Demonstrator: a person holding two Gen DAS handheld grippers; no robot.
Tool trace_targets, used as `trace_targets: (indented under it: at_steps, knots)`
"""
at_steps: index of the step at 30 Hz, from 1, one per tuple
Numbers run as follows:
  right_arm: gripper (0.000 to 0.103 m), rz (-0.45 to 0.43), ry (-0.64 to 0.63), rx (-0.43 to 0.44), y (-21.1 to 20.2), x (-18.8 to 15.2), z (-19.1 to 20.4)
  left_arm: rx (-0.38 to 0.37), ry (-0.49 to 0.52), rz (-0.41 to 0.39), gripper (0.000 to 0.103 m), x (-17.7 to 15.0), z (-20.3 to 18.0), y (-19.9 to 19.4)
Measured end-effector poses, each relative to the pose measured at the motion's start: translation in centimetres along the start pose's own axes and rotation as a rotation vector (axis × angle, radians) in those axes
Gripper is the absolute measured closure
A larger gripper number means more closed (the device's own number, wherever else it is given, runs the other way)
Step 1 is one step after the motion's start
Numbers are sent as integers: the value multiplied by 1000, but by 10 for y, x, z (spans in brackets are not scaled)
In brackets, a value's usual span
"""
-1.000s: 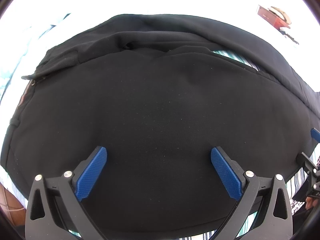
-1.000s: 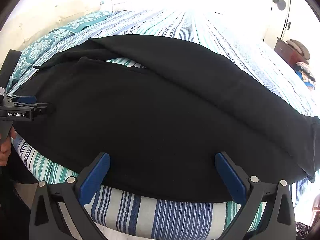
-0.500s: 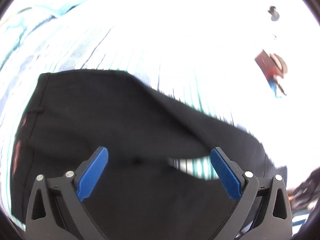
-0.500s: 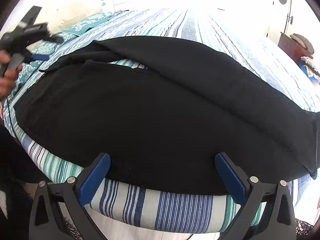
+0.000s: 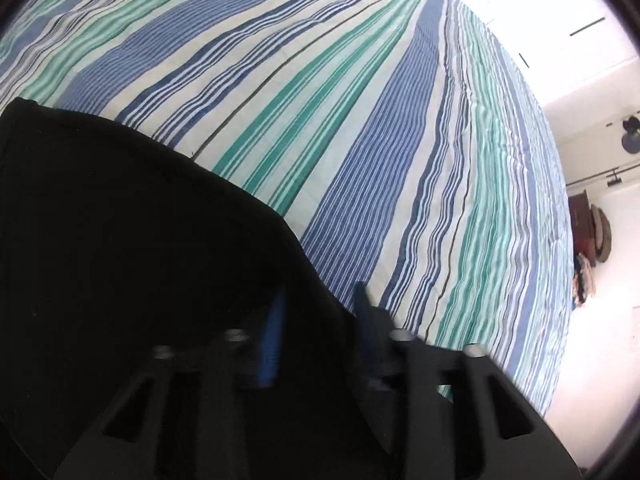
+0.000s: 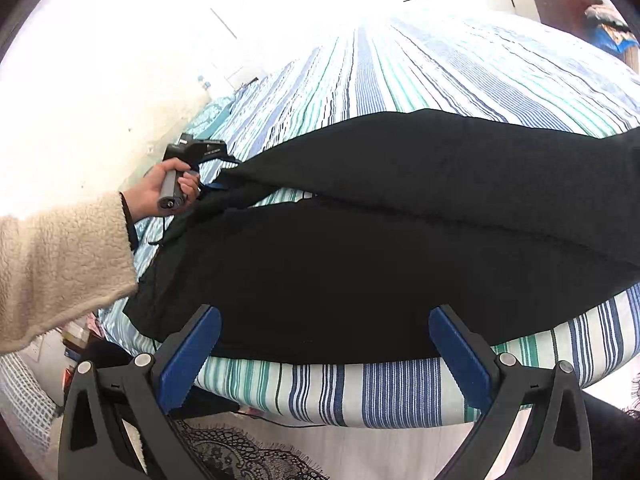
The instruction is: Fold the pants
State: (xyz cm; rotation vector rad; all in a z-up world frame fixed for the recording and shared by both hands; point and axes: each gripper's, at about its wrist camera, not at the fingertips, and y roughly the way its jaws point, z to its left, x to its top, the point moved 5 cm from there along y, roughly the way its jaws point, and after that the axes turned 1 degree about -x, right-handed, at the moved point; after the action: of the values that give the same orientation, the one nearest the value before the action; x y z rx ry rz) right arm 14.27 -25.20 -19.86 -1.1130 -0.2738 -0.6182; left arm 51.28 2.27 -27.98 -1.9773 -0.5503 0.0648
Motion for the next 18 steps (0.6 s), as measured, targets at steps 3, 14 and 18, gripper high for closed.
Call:
trace_targets:
  at_steps: [3,14,18]
  knots:
    - [11,-57,143,-53,-11,8,-30,-44,11,-30,98,-7,1,-13]
    - [38,-228,605,-146,-39,7,-136,-87,59,-61,98,-1,12,-49]
    - [40,-285,686,-182,-45,13,-158,-79,73,-68,98,-1,13,-52]
